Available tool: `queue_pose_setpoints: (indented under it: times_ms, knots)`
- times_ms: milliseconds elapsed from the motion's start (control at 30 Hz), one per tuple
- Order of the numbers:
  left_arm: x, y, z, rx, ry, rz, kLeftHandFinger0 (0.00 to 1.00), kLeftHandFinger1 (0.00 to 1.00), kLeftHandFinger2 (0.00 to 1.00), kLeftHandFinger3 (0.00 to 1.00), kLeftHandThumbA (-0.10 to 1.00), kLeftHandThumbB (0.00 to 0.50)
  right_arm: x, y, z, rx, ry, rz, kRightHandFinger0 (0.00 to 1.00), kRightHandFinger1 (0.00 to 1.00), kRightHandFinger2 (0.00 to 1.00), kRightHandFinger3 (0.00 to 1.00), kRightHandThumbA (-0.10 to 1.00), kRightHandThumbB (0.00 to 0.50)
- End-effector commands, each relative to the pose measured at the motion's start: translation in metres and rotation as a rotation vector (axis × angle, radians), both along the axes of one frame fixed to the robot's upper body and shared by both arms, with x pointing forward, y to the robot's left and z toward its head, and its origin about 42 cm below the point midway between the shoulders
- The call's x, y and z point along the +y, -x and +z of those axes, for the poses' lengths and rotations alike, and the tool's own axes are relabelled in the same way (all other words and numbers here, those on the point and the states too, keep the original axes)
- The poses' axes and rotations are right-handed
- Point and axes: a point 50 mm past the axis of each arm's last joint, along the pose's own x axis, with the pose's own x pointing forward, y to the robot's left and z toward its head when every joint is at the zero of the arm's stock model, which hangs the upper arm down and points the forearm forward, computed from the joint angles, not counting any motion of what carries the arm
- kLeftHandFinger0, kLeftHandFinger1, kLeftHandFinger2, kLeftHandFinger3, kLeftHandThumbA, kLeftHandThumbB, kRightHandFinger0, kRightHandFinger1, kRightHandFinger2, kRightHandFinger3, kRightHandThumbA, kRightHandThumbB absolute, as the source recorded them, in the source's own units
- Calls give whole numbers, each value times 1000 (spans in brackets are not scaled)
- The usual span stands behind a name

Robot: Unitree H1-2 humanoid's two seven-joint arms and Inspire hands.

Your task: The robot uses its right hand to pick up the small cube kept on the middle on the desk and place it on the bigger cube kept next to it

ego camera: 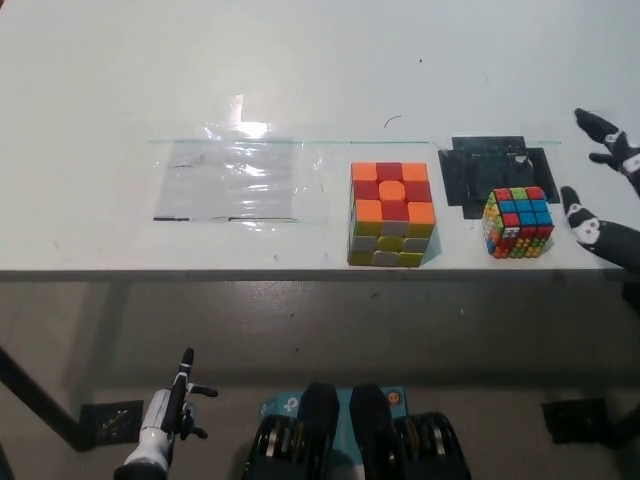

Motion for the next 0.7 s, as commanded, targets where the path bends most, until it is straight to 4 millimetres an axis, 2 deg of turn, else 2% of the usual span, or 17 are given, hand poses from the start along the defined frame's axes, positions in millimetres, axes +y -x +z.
queue_pose_setpoints:
  times_ms: [0, 33, 67, 100, 133, 167, 233, 267, 333, 367, 400, 433, 600, 667]
  knots:
    - [6, -21, 18, -79, -39, -8, 400, 9, 69, 20, 1000, 500, 7, -14, 14, -54, 125, 42, 1000, 1000, 1000, 1000, 425, 292]
    - [5, -21, 19, -79, -40, -10, 402, 6, 69, 19, 1000, 500, 7, -14, 13, -48, 129, 43, 1000, 1000, 1000, 1000, 426, 292]
    - [5, -22, 19, -76, -36, -11, 424, 0, 58, 23, 1000, 500, 10, -17, 10, -25, 150, 46, 1000, 1000, 1000, 1000, 470, 307]
    - [5, -21, 18, -76, -28, -9, 431, 5, 44, 1, 1000, 500, 14, -23, 7, 2, 162, 50, 1000, 1000, 1000, 1000, 469, 332]
    - [5, -22, 19, -73, -27, -9, 439, 0, 39, 0, 1000, 500, 16, -26, 6, 8, 166, 48, 1000, 1000, 1000, 1000, 469, 330]
    - [6, -22, 19, -74, -19, -5, 414, 0, 23, 0, 1000, 500, 18, -28, 5, 11, 170, 47, 1000, 1000, 1000, 1000, 466, 338]
    - [5, -23, 20, -83, -9, -2, 281, 0, 0, 0, 1000, 500, 24, -33, 2, 11, 183, 53, 1000, 1000, 1000, 1000, 490, 356]
    - [5, -23, 20, -81, -16, -5, 276, 0, 0, 0, 1000, 500, 27, -37, 0, 6, 190, 57, 1000, 1000, 1000, 1000, 489, 363]
    - [5, -23, 20, -82, -18, -5, 305, 0, 1, 0, 1000, 500, 32, -42, -3, 1, 210, 64, 1000, 1000, 1000, 1000, 522, 378]
    - [5, -23, 20, -82, -21, -5, 382, 0, 29, 0, 1000, 500, 35, -44, -4, -1, 213, 67, 1000, 1000, 1000, 1000, 536, 390]
    - [5, -23, 20, -81, -21, -4, 367, 0, 11, 0, 1000, 500, 38, -46, -5, -5, 222, 69, 1000, 1000, 1000, 1000, 550, 399]
    - [5, -23, 20, -78, -31, -15, 411, 1, 27, 0, 1000, 500, 41, -48, -6, -3, 229, 71, 1000, 1000, 1000, 1000, 551, 403]
    - [4, -25, 21, -88, -28, -4, 262, 0, 0, 0, 1000, 500, 50, -60, -8, 5, 275, 81, 1000, 1000, 1000, 1000, 520, 400]
    - [4, -26, 22, -91, -22, -1, 281, 0, 0, 0, 1000, 500, 48, -65, -7, 3, 295, 77, 1000, 1000, 1000, 1000, 505, 395]
